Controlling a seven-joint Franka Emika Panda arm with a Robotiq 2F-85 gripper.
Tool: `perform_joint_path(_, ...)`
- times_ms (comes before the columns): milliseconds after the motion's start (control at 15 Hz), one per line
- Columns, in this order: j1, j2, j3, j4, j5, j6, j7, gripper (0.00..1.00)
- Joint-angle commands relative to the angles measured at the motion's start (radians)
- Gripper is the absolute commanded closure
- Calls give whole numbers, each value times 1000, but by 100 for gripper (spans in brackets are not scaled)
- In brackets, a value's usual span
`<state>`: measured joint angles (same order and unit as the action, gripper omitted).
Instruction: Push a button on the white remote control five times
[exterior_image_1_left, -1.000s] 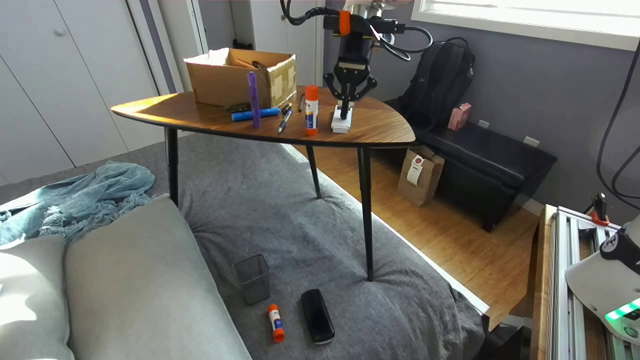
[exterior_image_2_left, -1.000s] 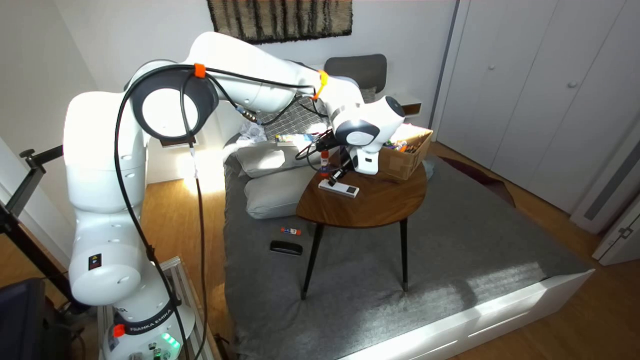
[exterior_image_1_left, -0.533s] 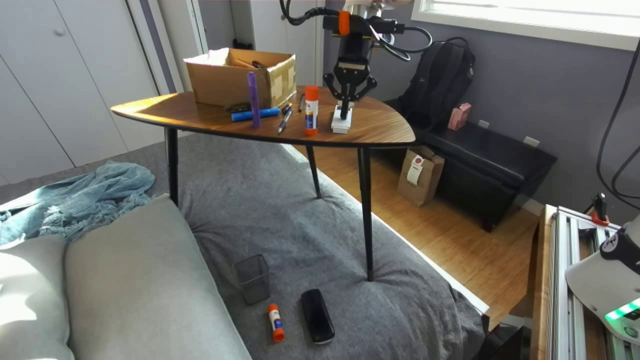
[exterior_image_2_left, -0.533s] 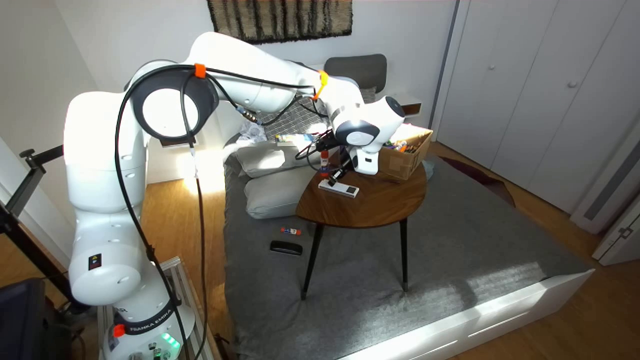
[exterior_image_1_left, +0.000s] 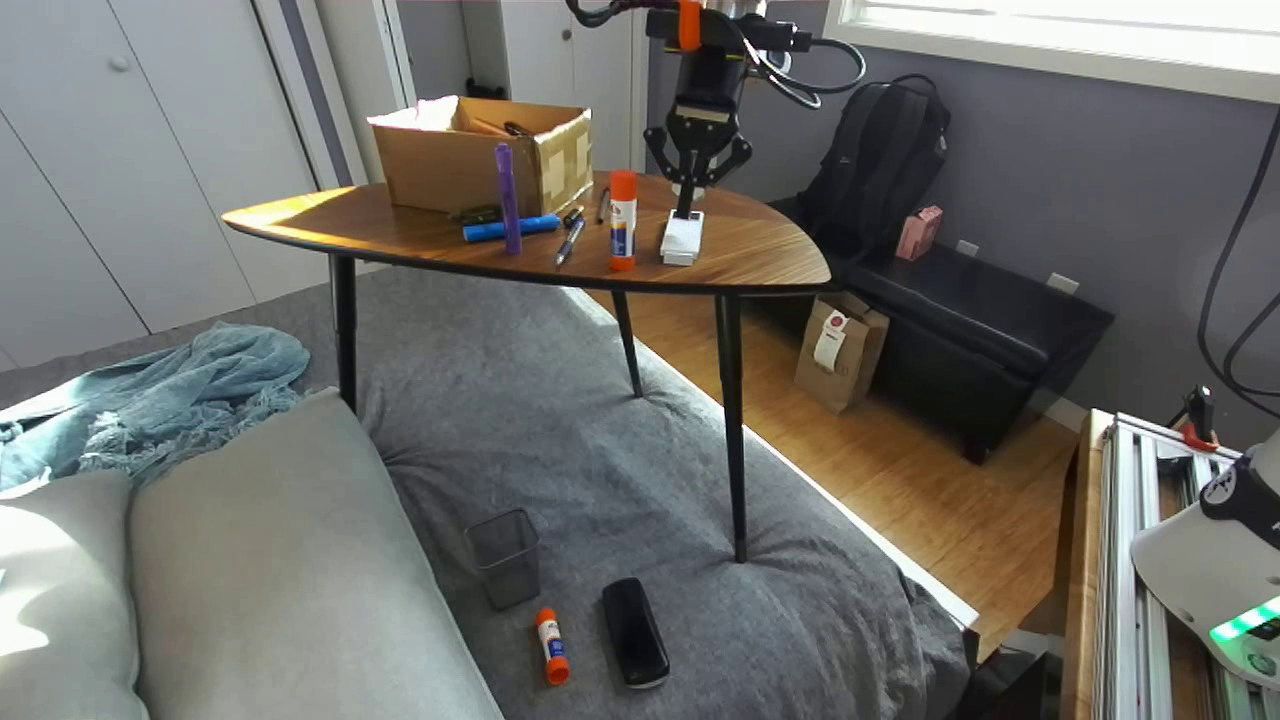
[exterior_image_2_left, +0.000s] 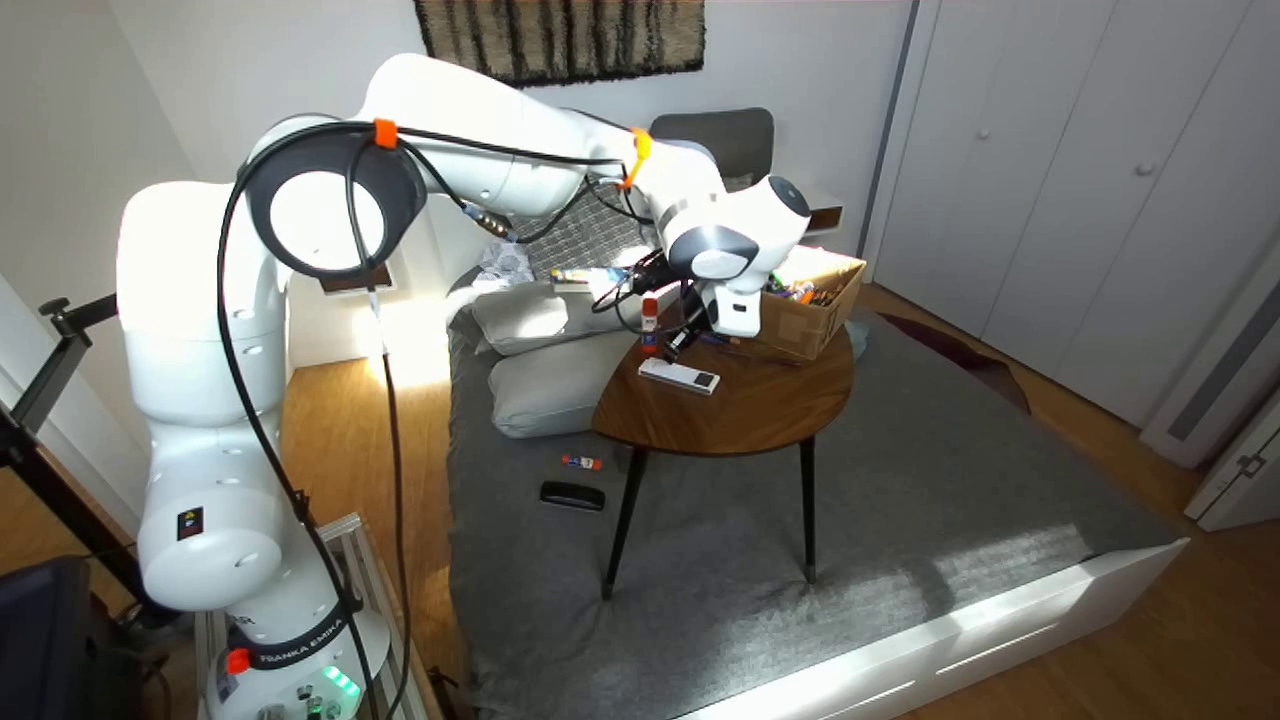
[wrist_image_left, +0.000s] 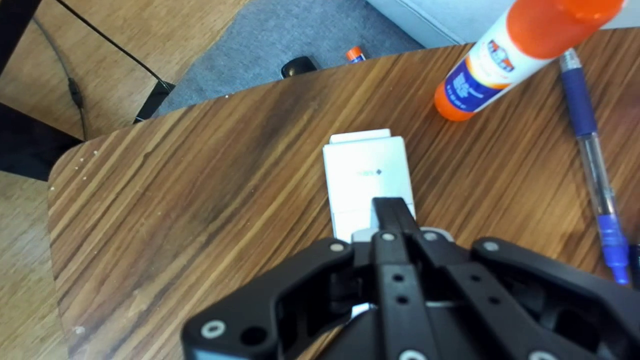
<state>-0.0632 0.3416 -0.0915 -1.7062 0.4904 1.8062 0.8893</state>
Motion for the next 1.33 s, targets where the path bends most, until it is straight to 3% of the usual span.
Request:
perform_joint_path(0,9,-33,1,-13,-21,11,28,100)
perform_joint_path(1267,8,13,9,11,-16,-26,44,100)
